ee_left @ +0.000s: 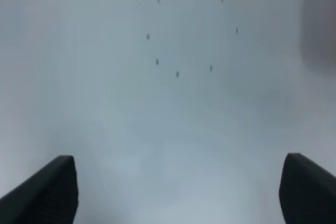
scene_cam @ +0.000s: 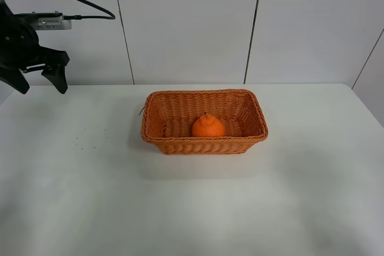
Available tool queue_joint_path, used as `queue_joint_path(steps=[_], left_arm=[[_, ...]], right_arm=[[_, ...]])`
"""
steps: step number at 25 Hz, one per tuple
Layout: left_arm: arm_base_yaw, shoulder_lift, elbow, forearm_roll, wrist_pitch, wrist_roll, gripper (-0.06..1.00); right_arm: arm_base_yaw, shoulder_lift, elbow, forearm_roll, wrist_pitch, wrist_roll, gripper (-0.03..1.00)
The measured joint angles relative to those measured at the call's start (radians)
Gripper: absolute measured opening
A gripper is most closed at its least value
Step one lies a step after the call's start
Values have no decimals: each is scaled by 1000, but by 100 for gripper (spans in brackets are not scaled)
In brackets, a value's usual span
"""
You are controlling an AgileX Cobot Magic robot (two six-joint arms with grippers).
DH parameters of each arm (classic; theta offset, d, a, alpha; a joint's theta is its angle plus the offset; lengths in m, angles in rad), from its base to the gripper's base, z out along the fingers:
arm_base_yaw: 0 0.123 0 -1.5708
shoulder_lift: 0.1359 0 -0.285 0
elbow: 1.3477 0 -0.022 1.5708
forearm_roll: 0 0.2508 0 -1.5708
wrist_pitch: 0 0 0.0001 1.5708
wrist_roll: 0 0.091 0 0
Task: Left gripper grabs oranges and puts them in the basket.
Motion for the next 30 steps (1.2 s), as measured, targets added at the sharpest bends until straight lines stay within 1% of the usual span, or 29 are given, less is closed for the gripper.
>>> queue_joint_path(steps=[5,8,11,15,20,22,25,30], left_arm=[[0,-169,198,-2,0,-4,88],[0,-292,347,-3,0,-4,88],[0,-435,525,-3,0,-4,88],[0,-646,752,-3,0,-4,88],[0,-956,978,-3,-20,-7,88],[0,-1080,1028,-3,-49,-18,88],[0,-1267,1044,-4,-119,-26,88],[0,-1488,1068,-5,-128,-31,88]], right_arm=[[0,0,0,0,0,0,69],[0,0,0,0,0,0,69],[0,0,0,0,0,0,69],[0,0,0,0,0,0,69],[0,0,0,0,0,0,69],[0,0,0,0,0,0,69],[0,0,0,0,0,0,69],[0,0,0,0,0,0,69]])
